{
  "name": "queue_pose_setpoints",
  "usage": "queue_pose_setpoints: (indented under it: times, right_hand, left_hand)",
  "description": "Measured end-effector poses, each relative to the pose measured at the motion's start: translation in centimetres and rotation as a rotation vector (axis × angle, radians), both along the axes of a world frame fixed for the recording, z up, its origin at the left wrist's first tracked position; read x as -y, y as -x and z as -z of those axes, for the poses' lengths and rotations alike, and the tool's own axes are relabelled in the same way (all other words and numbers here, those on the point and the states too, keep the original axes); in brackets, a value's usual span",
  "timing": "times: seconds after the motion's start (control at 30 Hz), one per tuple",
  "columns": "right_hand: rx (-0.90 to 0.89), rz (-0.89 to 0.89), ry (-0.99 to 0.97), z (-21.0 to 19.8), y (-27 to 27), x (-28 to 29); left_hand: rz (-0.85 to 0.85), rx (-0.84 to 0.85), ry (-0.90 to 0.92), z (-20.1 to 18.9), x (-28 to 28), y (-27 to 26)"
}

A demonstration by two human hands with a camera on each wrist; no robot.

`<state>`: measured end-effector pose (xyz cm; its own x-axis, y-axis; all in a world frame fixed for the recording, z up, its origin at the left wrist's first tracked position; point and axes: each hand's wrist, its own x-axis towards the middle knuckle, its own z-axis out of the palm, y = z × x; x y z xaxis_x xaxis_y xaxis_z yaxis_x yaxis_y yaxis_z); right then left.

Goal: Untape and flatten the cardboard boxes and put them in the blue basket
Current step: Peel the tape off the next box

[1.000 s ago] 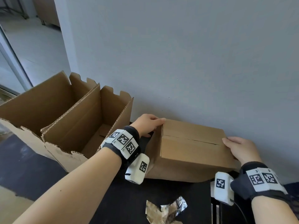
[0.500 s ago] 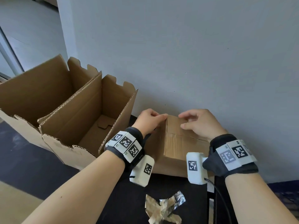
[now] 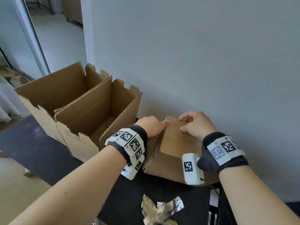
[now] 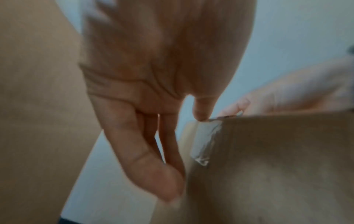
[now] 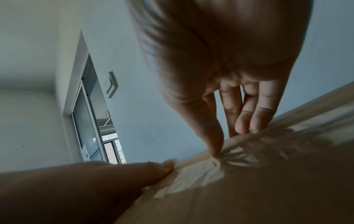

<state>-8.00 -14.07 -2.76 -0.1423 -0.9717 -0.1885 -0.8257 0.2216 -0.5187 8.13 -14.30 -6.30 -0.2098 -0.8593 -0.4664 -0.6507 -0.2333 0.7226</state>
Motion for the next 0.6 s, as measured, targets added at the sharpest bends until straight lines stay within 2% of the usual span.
queue_pose_setpoints:
  times: [0.07, 0.3, 0.4, 0.5, 0.53, 0.6]
  right_hand:
    - [-0.006, -0.015, 0.007, 0.0, 0.0, -0.1]
    - [-0.049, -0.085, 0.006, -0.1, 0.0, -0.3]
    - [0.062, -0.126, -0.033, -0.8, 0.9, -0.5]
    - [0.289, -0.118, -0.005, -2.6, 3.7, -1.4]
    - [0.329, -0.082, 0.034, -3.1, 5.1, -1.7]
    - [0.349, 0.023, 0.109, -3.8, 8.5, -2.5]
  left_hand:
    - [0.058, 0.134, 0.009, -0.6, -0.3, 0.4]
    - [0.116, 0.306, 0.063, -2.6, 0.0, 2.3]
    - [0.177, 0.435, 0.054, -3.3, 0.2, 2.8]
    - [0.156, 0.617, 0.374, -5.1, 0.3, 3.3]
    - [0.135, 0.590, 0.462, -5.8, 0.2, 4.0]
    - [0.198, 0.432, 0.504, -6.9, -0.1, 6.2]
